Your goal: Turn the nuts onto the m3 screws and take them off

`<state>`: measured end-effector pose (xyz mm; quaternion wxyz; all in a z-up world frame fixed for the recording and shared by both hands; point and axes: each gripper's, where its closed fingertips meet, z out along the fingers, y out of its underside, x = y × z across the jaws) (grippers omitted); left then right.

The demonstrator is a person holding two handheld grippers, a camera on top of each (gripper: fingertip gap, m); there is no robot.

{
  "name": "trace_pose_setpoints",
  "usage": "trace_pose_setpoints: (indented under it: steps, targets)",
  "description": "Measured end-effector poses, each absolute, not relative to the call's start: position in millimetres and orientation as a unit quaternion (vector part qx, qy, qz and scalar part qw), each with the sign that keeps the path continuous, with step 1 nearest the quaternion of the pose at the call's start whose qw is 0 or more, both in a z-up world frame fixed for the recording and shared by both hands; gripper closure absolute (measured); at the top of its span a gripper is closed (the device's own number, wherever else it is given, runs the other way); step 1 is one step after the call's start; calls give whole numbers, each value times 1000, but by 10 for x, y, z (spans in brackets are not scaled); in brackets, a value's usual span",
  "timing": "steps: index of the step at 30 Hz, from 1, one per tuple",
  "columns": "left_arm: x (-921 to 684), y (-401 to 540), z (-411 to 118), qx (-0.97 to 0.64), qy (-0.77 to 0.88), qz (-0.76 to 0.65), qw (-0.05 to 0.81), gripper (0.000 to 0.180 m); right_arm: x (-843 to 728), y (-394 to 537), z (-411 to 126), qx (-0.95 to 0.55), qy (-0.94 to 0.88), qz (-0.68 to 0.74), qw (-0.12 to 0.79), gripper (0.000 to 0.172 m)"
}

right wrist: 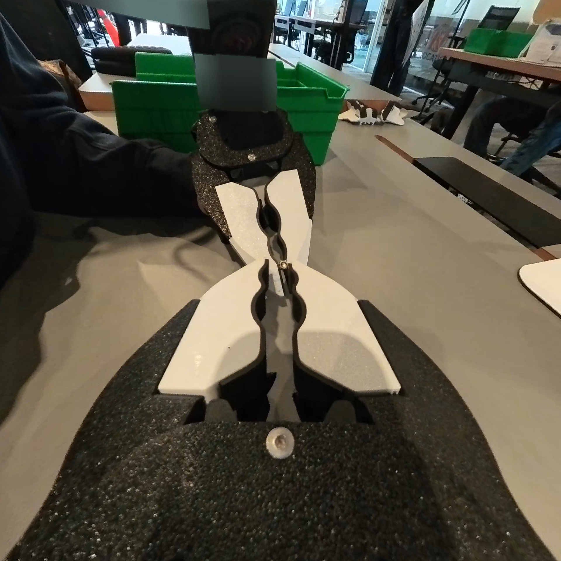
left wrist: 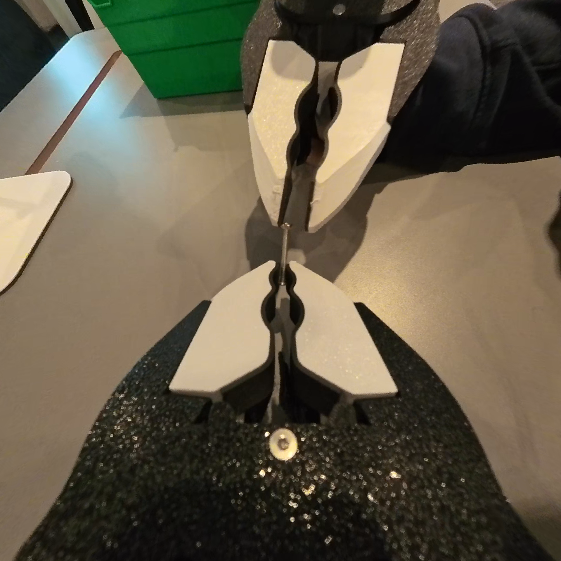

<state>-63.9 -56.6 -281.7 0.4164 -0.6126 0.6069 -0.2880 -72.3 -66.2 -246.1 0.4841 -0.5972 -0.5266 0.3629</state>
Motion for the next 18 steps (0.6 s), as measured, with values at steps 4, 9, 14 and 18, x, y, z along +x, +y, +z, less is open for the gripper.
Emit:
trace_pose_setpoints:
  steps: [4, 9, 14, 18]
  targets:
    - [-640, -567, -2820, -613, 607, -287, 416, 177, -724, -661, -2454, -596, -526, 365, 484, 159]
    - [-640, -569, -2821, -613, 608, -287, 415, 177, -712, -642, -2439, -599, -517, 366, 489, 152]
    - [-639, -571, -2824, -613, 608, -287, 415, 177, -700, -583, -2402, -603, -500, 364, 504, 136]
    - [-638, -574, -2828, -613, 609, -287, 413, 177, -698, -576, -2396, -605, -498, 364, 504, 134]
